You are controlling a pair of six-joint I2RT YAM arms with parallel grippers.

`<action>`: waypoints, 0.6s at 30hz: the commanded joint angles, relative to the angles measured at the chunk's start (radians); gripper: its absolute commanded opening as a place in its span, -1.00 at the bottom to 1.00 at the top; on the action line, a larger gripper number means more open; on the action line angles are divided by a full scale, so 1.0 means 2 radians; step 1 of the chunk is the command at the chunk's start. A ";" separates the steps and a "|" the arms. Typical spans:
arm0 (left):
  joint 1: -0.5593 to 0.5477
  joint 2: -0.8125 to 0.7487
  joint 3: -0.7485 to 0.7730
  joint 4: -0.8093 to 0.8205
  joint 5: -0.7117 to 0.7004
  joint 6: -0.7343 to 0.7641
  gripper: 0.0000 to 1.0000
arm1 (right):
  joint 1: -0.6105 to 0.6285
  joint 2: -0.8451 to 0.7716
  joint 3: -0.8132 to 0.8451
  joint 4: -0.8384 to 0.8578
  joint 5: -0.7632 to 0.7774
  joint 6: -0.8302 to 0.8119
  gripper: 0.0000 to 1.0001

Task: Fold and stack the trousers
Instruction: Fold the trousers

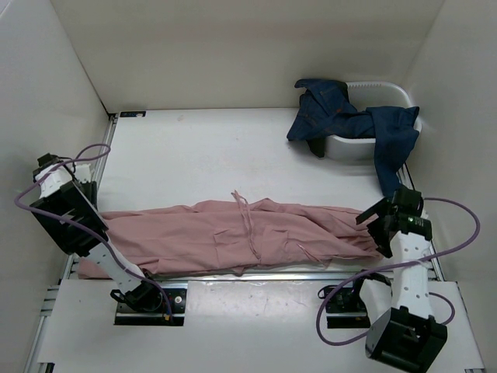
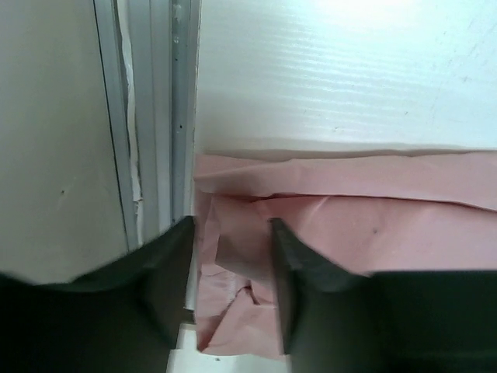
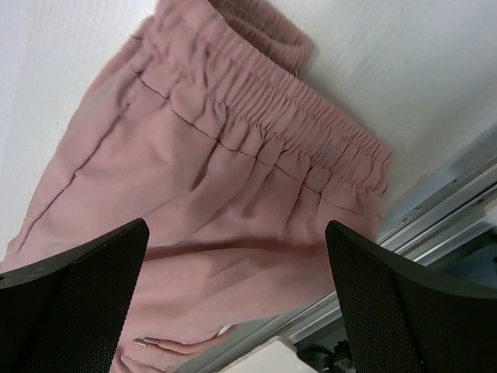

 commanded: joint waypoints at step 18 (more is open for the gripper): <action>-0.006 -0.068 -0.177 0.027 -0.098 0.011 0.52 | 0.041 0.217 -0.127 0.284 0.012 0.103 0.53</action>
